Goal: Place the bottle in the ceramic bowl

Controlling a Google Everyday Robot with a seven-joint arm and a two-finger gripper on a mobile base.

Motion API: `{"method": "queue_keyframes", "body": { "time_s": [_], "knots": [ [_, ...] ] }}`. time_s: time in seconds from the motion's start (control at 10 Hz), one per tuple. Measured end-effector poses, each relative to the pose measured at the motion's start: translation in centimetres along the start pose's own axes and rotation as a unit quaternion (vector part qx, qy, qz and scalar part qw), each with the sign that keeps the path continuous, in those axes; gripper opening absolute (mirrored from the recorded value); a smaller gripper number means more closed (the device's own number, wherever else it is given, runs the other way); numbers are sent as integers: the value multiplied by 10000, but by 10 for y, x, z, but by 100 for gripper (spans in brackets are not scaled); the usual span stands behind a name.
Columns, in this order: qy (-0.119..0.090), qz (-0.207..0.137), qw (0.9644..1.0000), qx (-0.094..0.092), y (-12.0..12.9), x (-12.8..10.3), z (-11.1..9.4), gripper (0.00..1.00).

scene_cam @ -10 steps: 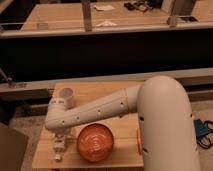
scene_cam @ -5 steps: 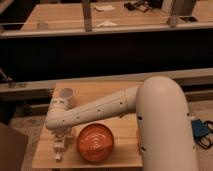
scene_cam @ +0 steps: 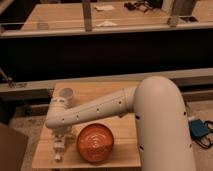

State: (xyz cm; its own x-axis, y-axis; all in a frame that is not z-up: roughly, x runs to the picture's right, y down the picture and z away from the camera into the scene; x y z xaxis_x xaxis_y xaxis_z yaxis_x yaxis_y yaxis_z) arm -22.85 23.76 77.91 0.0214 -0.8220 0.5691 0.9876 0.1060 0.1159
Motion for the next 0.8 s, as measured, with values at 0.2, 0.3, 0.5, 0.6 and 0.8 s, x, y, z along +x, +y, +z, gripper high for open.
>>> {"method": "queue_keyframes", "body": {
  "time_s": [0.2, 0.3, 0.5, 0.6, 0.8],
  "knots": [
    [-35, -50, 10000, -6, -1, 0, 3, 68],
    [-52, -79, 10000, -10, 0, 1, 3, 68],
    [-94, -131, 9999, -25, 0, 1, 4, 67],
    [-100, -110, 9999, -19, 1, 2, 4, 61],
    [-113, -81, 9999, 25, 0, 2, 4, 48]
  ]
}}
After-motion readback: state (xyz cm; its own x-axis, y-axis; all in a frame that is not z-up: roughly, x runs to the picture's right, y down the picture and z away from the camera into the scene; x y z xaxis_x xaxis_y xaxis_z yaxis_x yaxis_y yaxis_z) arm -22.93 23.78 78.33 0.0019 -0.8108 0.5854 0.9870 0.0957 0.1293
